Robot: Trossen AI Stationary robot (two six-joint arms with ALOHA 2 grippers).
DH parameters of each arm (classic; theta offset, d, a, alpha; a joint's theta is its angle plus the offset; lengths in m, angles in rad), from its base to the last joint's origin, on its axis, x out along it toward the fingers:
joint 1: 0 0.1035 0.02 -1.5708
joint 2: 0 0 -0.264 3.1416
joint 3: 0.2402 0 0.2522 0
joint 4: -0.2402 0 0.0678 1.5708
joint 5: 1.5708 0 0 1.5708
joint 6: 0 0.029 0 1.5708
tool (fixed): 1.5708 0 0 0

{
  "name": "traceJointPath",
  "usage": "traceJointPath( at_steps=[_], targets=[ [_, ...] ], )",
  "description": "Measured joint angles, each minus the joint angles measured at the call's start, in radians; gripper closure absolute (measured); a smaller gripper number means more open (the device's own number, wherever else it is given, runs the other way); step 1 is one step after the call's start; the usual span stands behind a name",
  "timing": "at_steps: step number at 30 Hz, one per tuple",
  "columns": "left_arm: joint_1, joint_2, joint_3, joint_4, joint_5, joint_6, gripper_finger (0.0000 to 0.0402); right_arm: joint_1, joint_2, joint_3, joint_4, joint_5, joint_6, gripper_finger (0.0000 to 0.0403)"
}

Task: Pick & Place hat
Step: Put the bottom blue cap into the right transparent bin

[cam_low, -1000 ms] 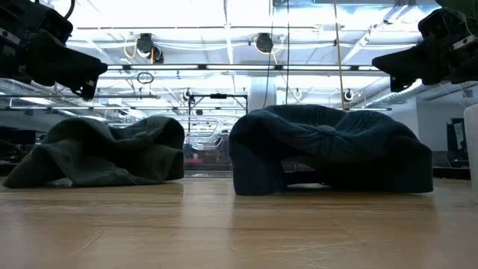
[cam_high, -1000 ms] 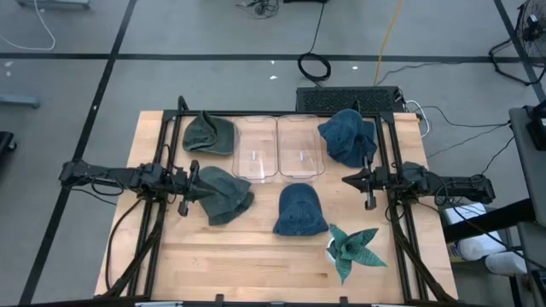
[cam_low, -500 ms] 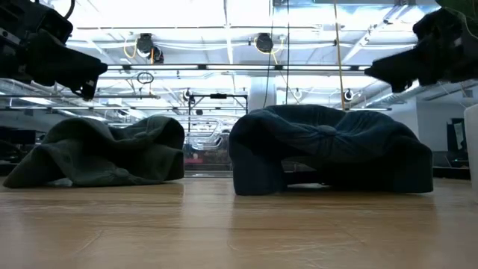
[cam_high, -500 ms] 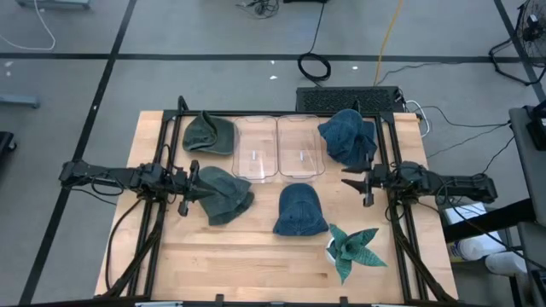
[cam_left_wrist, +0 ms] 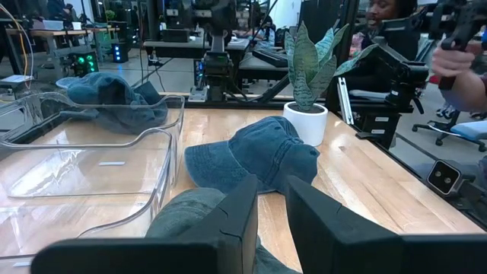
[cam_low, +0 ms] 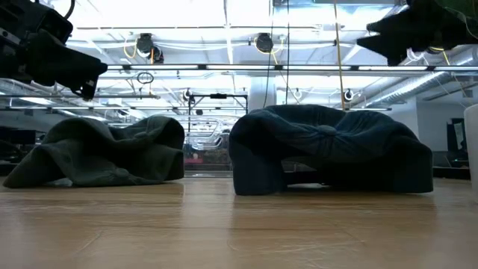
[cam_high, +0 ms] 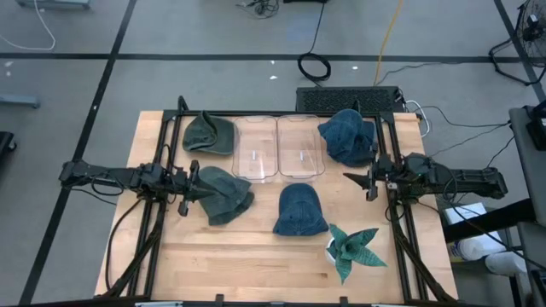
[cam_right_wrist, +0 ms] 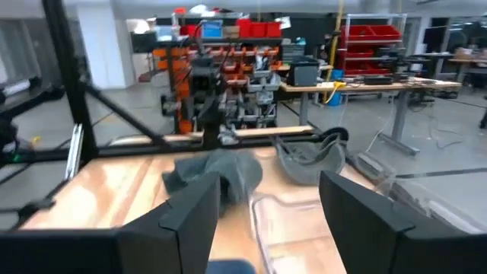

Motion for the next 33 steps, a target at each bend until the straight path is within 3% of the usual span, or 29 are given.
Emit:
traceJointPath(
  at_steps=[8, 20, 33],
  targets=[
    [0.0, 0.0, 0.0, 0.0, 0.0, 0.0, 0.0325, 0.0, 0.143, 0.197, -0.058, 0.018, -0.007, 0.019],
    [0.0, 0.0, 0.0, 0.0, 0.0, 0.0, 0.0325, 0.0, 0.349, 0.487, -0.153, 0.265, -0.033, 0.019],
    [0.0, 0.0, 0.0, 0.0, 0.0, 0.0, 0.0325, 0.0, 0.55, 0.73, -0.199, 0.404, -0.033, 0.019]
  ],
)
